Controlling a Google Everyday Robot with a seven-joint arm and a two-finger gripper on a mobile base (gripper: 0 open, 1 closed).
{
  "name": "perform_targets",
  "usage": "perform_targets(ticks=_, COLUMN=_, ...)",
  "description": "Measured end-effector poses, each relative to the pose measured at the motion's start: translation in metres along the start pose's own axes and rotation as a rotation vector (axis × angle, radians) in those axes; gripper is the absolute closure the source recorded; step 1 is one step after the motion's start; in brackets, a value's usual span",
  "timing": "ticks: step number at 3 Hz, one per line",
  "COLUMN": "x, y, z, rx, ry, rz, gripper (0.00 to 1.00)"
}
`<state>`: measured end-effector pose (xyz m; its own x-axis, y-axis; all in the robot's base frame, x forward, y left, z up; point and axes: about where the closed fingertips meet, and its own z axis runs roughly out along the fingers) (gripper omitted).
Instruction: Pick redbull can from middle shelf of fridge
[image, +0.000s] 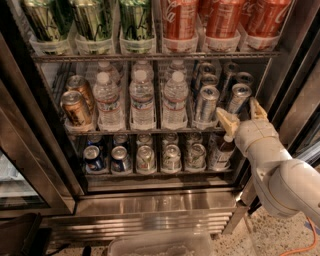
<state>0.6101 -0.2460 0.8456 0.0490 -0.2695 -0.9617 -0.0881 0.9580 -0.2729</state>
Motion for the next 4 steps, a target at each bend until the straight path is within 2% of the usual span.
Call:
perform_targets(ticks=1, x=0.0036, y=-0.0006, z=0.0073, rx=0.010, ry=0.005, rz=0.004, gripper=0.33)
perform_targets(ticks=2, x=0.0078, y=-0.0019, z=0.0131, rx=0.019, ry=0.016, rz=0.008, gripper=0.51)
perform_targets(ticks=4, x=0.0113, y=-0.0042, z=0.0161, rx=0.021, ry=0.026, rz=0.022, gripper=0.97)
